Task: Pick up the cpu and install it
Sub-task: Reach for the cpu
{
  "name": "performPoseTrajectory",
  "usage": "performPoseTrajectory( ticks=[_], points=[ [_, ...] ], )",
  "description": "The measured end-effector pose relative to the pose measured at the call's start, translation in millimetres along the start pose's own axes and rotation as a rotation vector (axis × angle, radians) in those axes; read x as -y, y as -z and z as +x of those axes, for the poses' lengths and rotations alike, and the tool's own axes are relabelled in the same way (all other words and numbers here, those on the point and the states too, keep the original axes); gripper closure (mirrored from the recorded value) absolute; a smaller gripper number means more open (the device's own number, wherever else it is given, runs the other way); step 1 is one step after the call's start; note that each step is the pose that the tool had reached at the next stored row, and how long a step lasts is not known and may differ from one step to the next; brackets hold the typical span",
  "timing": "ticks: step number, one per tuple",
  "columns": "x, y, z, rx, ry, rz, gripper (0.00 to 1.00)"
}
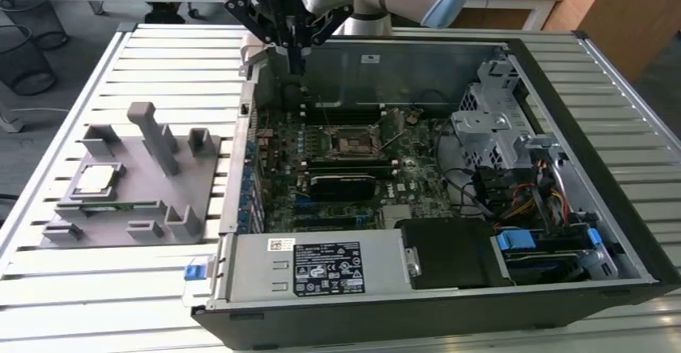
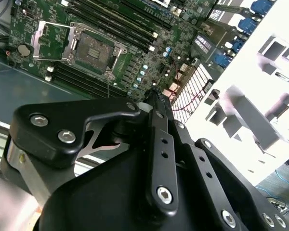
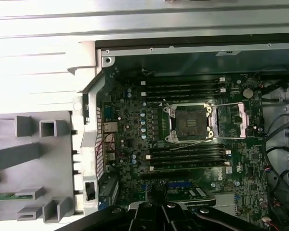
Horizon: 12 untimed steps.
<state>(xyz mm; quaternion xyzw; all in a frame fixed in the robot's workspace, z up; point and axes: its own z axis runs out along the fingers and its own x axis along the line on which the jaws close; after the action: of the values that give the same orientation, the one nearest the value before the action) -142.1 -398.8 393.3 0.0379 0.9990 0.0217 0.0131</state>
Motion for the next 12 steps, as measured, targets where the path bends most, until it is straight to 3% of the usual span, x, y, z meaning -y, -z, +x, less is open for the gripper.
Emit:
performPoseTrajectory(
  ticks=[12],
  points=[
    [0.7,0.4,16.7,0.0,0.0,0.0001,0.89]
  ],
)
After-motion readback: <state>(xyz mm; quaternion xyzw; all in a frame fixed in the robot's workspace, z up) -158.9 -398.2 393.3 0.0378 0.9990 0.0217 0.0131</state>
